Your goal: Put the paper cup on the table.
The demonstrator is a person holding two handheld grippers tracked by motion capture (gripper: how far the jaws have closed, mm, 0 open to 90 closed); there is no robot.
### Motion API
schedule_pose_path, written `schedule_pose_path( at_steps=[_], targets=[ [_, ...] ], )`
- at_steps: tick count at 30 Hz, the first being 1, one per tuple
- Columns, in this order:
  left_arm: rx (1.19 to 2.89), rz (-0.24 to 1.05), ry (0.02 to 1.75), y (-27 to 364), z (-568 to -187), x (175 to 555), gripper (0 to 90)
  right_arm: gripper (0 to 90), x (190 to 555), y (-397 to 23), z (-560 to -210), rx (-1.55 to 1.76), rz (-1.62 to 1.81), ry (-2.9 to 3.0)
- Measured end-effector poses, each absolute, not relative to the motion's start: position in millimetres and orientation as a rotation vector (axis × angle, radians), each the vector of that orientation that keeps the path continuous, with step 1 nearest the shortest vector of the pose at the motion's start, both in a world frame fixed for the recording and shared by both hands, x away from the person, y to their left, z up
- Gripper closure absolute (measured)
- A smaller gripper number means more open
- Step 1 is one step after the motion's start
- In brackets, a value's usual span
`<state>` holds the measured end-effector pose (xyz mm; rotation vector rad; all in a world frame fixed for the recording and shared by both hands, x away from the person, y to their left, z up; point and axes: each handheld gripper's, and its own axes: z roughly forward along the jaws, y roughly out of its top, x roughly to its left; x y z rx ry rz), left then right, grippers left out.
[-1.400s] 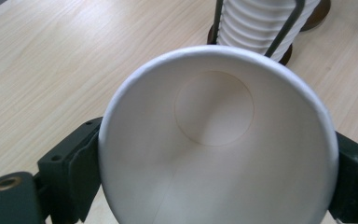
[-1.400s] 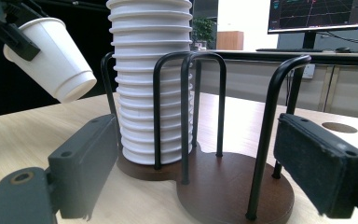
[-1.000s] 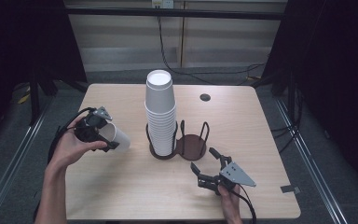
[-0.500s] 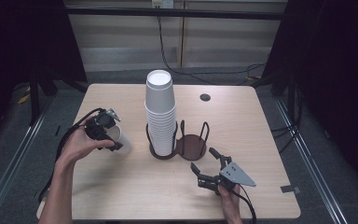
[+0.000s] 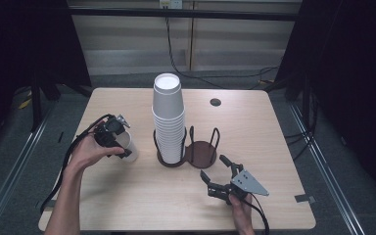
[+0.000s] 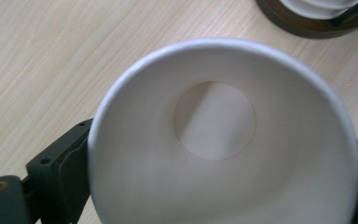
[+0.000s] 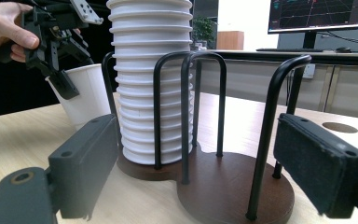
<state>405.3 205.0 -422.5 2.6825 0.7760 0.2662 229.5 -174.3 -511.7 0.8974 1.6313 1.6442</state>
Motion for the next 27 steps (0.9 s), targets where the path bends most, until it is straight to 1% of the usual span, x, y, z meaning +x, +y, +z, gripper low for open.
schedule_pose_path(
  at_steps=[3,6,9,13,15,16,20,22,27],
  targets=[
    [2.669,0.273,0.762,204.8,-425.1,405.0,5.3,13.4,229.5,-174.3,-511.7,0.897,1.644,1.632],
    [2.659,0.246,0.769,204.6,-429.6,406.1,6.9,13.3,229.5,-174.3,-511.7,0.897,1.644,1.631],
    [2.643,0.222,0.766,206.0,-432.2,406.1,7.1,13.3,229.5,-174.3,-511.7,0.897,1.644,1.631],
    [2.615,0.224,0.772,208.5,-434.0,405.8,7.0,13.3,229.5,-174.3,-511.7,0.898,1.645,1.631],
    [2.599,0.198,0.776,209.4,-436.6,406.5,7.1,13.4,229.6,-174.2,-511.7,0.900,1.644,1.631],
    [2.597,0.192,0.776,209.4,-437.9,406.7,10.7,13.3,229.5,-174.2,-511.6,0.903,1.639,1.629],
    [2.597,0.230,0.780,208.0,-443.6,406.0,10.3,13.3,229.5,-174.2,-511.6,0.904,1.639,1.629],
    [2.621,0.236,0.752,208.4,-444.9,405.2,8.4,13.3,229.5,-174.2,-511.7,0.903,1.641,1.629],
    [2.607,0.245,0.754,210.2,-446.5,403.5,7.9,13.3,229.5,-174.2,-511.7,0.902,1.641,1.629]
  ],
)
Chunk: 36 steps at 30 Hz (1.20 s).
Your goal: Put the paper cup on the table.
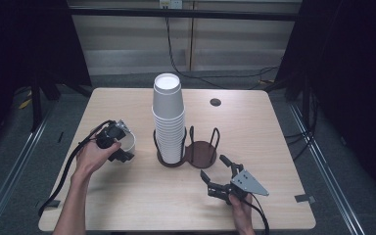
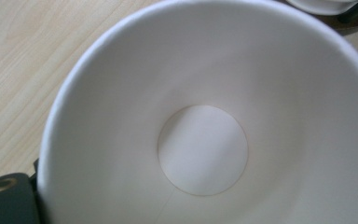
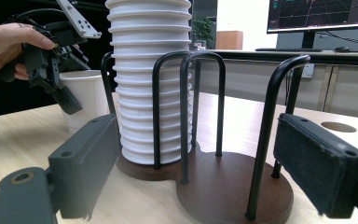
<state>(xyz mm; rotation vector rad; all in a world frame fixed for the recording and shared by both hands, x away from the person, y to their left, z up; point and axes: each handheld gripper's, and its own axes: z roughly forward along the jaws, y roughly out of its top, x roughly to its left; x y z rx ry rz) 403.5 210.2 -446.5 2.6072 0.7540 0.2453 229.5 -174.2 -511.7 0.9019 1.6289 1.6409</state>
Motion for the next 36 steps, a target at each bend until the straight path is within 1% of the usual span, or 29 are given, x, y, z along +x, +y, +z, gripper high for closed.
schedule_pose_path(
  at_steps=[8,10,11,15,22,24,28,29,32,36],
  targets=[
    [2.590,0.249,0.756,219.9,-451.4,398.3,8.7,13.3,229.5,-174.2,-511.7,0.902,1.641,1.629],
    [2.579,0.262,0.757,222.2,-452.5,395.6,10.6,13.3,229.5,-174.2,-511.7,0.902,1.641,1.629],
    [2.580,0.265,0.758,223.5,-452.4,394.0,13.6,13.3,229.5,-174.3,-511.6,0.903,1.639,1.629],
    [2.541,0.271,0.775,230.5,-453.2,387.3,15.6,13.2,229.5,-174.2,-511.7,0.901,1.641,1.629],
    [2.512,0.262,0.775,239.9,-452.4,385.3,15.6,13.3,229.5,-174.2,-511.7,0.902,1.641,1.629],
    [2.494,0.256,0.781,243.5,-450.0,383.1,15.7,13.3,229.5,-174.2,-511.7,0.901,1.641,1.629],
    [2.435,0.281,0.798,254.7,-444.7,376.5,15.7,13.3,229.4,-174.3,-511.6,0.902,1.640,1.629],
    [2.415,0.305,0.803,258.3,-442.5,372.7,15.7,13.3,229.5,-174.2,-511.6,0.903,1.640,1.629],
    [2.366,0.302,0.798,264.0,-437.9,365.0,15.7,13.3,229.5,-174.3,-511.6,0.903,1.640,1.629],
    [2.288,0.352,0.827,269.8,-433.4,356.1,15.7,13.3,229.5,-174.3,-511.6,0.902,1.640,1.629]
  ],
)
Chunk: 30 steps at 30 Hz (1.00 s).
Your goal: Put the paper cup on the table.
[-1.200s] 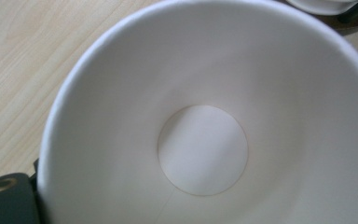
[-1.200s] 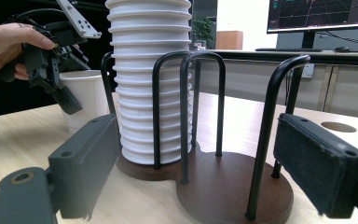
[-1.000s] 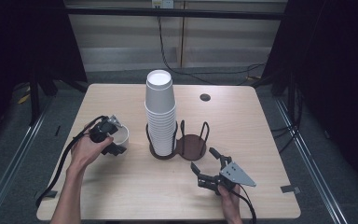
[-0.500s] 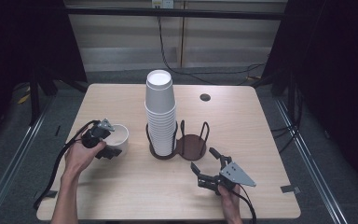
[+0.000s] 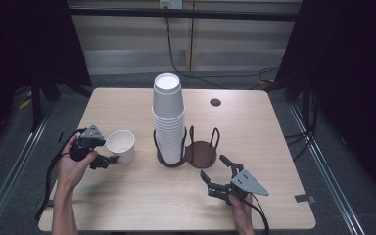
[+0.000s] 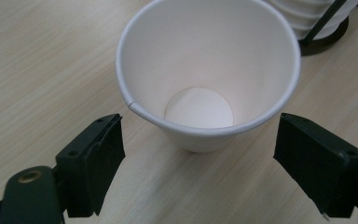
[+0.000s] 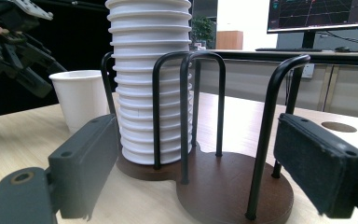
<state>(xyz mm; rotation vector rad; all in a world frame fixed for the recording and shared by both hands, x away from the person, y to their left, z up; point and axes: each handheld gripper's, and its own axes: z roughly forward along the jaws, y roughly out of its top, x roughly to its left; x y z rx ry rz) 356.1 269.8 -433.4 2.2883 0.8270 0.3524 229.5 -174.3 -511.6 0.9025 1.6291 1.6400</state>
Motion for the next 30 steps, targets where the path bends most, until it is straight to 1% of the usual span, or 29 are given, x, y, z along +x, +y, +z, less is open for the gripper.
schedule_pose_path(
  at_steps=[12,15,20,21,26,29,30],
  targets=[
    [2.123,0.383,0.848,270.8,-432.0,324.4,15.8,13.2,229.5,-174.2,-511.7,0.900,1.642,1.629],
    [2.054,0.417,0.834,270.0,-428.5,309.5,15.8,13.2,229.5,-174.3,-511.7,0.899,1.642,1.629],
    [2.005,0.445,0.823,269.1,-426.8,297.2,15.8,13.2,229.3,-174.2,-511.7,0.902,1.640,1.629],
    [1.971,0.454,0.809,268.0,-427.2,289.8,15.8,13.2,229.5,-174.2,-511.7,0.901,1.642,1.629],
    [1.902,0.508,0.800,263.4,-428.2,276.2,15.8,13.2,229.5,-174.2,-511.7,0.900,1.642,1.629],
    [1.846,0.503,0.789,257.7,-432.8,267.5,15.9,13.2,229.5,-174.2,-511.7,0.900,1.642,1.629],
    [1.829,0.522,0.796,255.0,-434.7,265.6,15.9,13.2,229.5,-174.2,-511.7,0.900,1.642,1.629]
  ],
)
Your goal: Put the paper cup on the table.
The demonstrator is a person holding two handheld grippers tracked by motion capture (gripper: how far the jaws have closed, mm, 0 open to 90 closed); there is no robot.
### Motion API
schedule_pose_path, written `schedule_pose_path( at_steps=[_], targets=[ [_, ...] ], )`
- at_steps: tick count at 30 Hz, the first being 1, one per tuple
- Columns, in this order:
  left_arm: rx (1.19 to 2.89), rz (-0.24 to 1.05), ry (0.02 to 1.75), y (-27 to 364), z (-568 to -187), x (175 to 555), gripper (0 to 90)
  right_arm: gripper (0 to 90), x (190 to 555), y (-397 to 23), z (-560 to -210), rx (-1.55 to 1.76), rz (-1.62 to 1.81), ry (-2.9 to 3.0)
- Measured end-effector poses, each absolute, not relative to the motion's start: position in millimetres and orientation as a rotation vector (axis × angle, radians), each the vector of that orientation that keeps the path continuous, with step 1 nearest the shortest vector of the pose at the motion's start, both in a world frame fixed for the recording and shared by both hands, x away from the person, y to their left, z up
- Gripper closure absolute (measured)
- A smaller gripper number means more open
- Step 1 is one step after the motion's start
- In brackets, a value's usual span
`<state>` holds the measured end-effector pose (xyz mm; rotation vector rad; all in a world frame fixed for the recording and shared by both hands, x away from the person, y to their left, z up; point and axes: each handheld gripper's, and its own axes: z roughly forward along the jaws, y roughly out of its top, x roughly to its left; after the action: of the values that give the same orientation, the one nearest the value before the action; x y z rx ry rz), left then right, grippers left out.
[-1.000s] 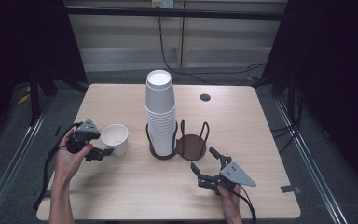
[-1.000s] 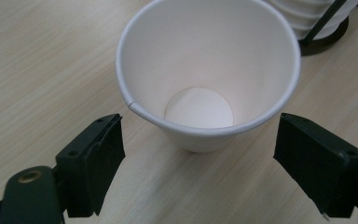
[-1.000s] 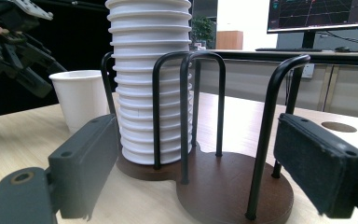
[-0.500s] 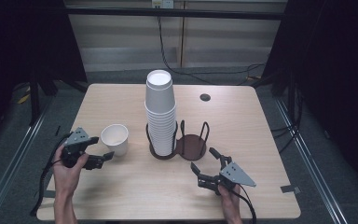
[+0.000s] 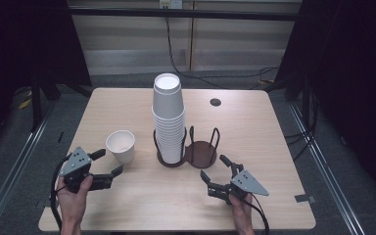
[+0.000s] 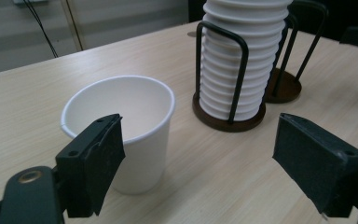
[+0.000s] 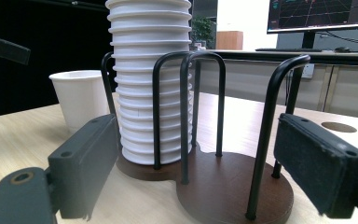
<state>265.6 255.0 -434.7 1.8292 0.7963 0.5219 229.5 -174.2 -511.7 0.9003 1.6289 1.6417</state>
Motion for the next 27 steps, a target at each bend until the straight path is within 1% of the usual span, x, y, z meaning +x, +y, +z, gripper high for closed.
schedule_pose_path(
  at_steps=[1,4,5,13,15,22,27],
  targets=[
    [1.814,0.535,0.794,251.2,-437.0,263.7,15.5,13.2,229.4,-174.2,-511.7,0.901,1.642,1.629],
    [1.790,0.495,0.749,240.1,-444.8,257.6,15.8,13.2,229.4,-174.1,-511.7,0.902,1.641,1.629],
    [1.761,0.495,0.761,233.4,-450.5,255.8,15.7,13.2,229.4,-174.1,-511.7,0.902,1.641,1.629],
    [1.714,0.523,0.791,202.8,-473.0,249.9,15.6,13.1,229.3,-174.1,-511.7,0.902,1.640,1.628],
    [1.681,0.517,0.797,192.3,-479.7,247.9,15.4,13.1,229.3,-174.1,-511.7,0.902,1.640,1.627],
    [1.671,0.516,0.765,170.7,-489.0,246.5,15.4,13.1,229.3,-174.0,-511.7,0.902,1.640,1.627],
    [1.639,0.478,0.782,160.3,-501.7,247.5,15.6,13.2,229.3,-174.1,-511.7,0.903,1.640,1.627]
  ],
)
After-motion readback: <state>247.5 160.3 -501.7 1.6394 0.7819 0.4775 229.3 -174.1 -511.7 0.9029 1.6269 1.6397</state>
